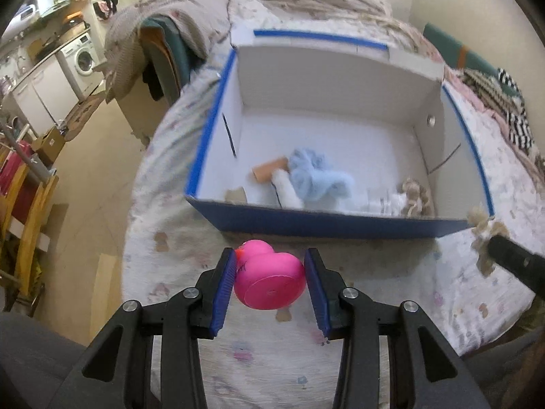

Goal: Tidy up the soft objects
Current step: 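Lower the duck with the left tool while the right tool lowers the lace scrunchie into the box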

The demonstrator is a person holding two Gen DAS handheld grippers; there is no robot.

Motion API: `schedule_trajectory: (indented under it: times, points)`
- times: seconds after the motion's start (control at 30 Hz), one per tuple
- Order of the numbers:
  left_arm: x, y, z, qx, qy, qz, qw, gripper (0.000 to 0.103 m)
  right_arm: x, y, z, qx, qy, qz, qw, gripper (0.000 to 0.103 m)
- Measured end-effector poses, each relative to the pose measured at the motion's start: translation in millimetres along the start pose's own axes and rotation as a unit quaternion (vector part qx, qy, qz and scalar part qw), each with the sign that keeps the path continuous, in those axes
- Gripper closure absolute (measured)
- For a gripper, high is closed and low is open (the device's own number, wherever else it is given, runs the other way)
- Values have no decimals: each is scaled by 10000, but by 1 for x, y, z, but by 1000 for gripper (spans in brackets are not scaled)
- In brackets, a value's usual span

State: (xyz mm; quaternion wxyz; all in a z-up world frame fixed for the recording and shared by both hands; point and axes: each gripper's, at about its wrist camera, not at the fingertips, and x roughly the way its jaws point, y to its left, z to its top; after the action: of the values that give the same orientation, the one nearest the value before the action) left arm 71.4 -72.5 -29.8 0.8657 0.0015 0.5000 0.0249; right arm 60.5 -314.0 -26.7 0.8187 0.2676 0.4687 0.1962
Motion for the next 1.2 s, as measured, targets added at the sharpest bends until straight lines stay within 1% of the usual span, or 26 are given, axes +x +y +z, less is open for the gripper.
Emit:
schedule_trajectory:
  times: [0.07, 0.13, 0.27, 0.33, 0.47, 0.53, 0.7, 0.77, 0.83, 0.9, 0.93, 0.97, 1.03, 1.13, 1.2]
  points:
    - [-11, 7, 6, -61, -151, -69, 9998, 66, -8, 5, 5, -22, -237, 145, 9996, 85]
    - [-23, 14, 15, -170, -349, -105, 9992, 66, -13, 8, 11, 18, -385, 224, 9990, 85]
    - [-36, 23, 31, -186, -621, -124, 9978, 66, -16, 14, 22, 2, -523, 129, 9985, 85]
    - [-38, 25, 39, -160, -701, -108, 9974, 66, -15, 19, 29, 4, -602, 114, 9981, 85]
    - [-39, 30, 52, -95, -758, -120, 9970, 66, -18, 26, 43, 42, -911, 144, 9957, 85]
    - [-35, 32, 59, -78, -782, -103, 9969, 66, -17, 30, 52, 9, -1000, 102, 9949, 85]
    - [-22, 32, 75, -3, -839, -67, 9965, 66, -4, 33, 76, -304, -995, -263, 9942, 85]
    - [-14, 30, 81, 76, -919, -29, 9957, 66, 3, 31, 81, -433, -995, -510, 9928, 85]
    - [-4, 27, 84, 117, -938, -16, 9955, 66, 10, 26, 82, -421, -1002, -727, 9914, 85]
    - [7, 24, 86, 132, -862, -88, 9962, 67, 17, 22, 81, -362, -953, -960, 9901, 85]
    - [13, 22, 87, 147, -830, -102, 9964, 71, 22, 21, 82, -363, -898, -1020, 9901, 85]
    - [17, 20, 87, 146, -816, -109, 9965, 77, 26, 20, 84, -368, -843, -1062, 9901, 85]
    - [27, 17, 87, 150, -767, -148, 9968, 79, 34, 19, 86, -384, -751, -1116, 9902, 85]
    - [42, 13, 85, 227, -736, -140, 9969, 86, 46, 15, 88, -398, -620, -1174, 9903, 85]
    - [50, 11, 85, 274, -643, -168, 9974, 86, 55, 14, 86, -437, -520, -1238, 9900, 85]
